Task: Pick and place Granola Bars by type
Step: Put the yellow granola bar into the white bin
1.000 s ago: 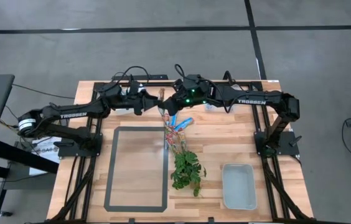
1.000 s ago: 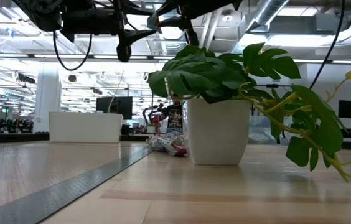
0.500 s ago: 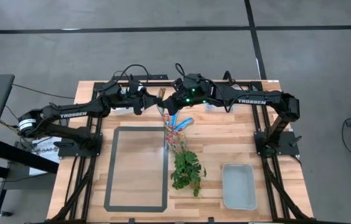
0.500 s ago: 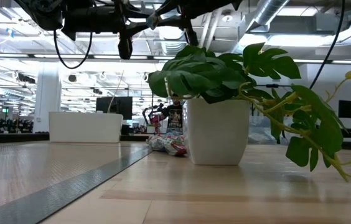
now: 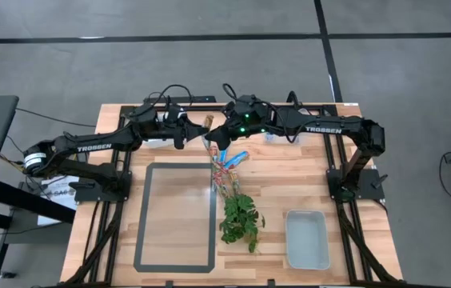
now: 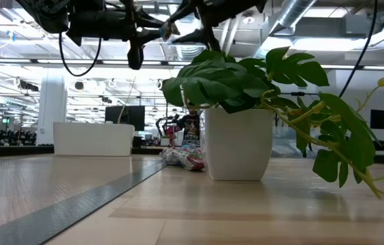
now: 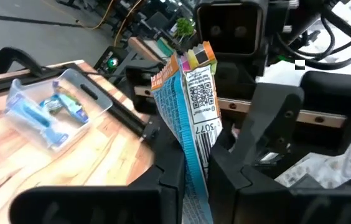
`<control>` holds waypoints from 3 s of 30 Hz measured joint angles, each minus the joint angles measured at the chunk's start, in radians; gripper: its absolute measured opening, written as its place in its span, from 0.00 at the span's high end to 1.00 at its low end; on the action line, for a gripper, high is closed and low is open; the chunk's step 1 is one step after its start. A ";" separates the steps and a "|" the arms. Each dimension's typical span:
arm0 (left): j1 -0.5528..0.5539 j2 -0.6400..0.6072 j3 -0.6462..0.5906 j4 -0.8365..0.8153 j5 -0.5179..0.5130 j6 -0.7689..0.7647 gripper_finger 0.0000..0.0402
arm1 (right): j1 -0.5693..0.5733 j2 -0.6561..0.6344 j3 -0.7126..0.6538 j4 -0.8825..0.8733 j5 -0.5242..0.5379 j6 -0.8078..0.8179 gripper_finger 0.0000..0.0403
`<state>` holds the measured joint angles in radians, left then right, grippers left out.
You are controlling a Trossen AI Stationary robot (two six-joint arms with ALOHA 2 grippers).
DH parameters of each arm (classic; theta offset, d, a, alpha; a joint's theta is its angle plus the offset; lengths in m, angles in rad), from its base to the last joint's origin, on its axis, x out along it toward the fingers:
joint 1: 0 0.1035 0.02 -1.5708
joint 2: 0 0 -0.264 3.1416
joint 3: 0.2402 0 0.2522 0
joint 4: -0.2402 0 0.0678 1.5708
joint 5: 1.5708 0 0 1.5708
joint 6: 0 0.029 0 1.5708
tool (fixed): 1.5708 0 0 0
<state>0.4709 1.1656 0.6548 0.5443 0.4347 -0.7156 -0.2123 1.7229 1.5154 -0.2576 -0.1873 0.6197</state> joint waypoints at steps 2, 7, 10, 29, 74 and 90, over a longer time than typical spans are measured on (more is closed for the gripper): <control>0.000 0.000 0.000 -0.030 -0.016 0.011 0.92 | -0.006 0.000 0.000 -0.050 0.029 -0.001 0.46; 0.026 -0.001 0.000 -0.147 -0.074 0.050 0.90 | -0.012 0.000 0.000 -0.223 0.097 -0.001 0.37; 0.067 -0.001 0.000 -0.246 -0.095 0.069 0.91 | -0.013 0.000 0.000 -0.315 0.132 -0.001 0.36; 0.321 -0.125 0.000 -0.779 -0.653 0.388 0.92 | -0.013 0.000 0.000 -0.399 0.189 -0.001 0.36; 0.290 -0.128 0.000 -0.494 -0.001 0.381 0.53 | 0.002 0.000 0.000 -0.491 0.088 -0.026 0.36; 0.081 -0.128 0.000 0.050 0.238 0.104 0.57 | 0.104 0.093 -0.003 -0.641 0.095 0.090 0.36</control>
<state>0.5515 1.0378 0.6548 0.5947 0.6723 -0.6117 -0.1082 1.8163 1.5127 -0.8984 -0.0924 0.7097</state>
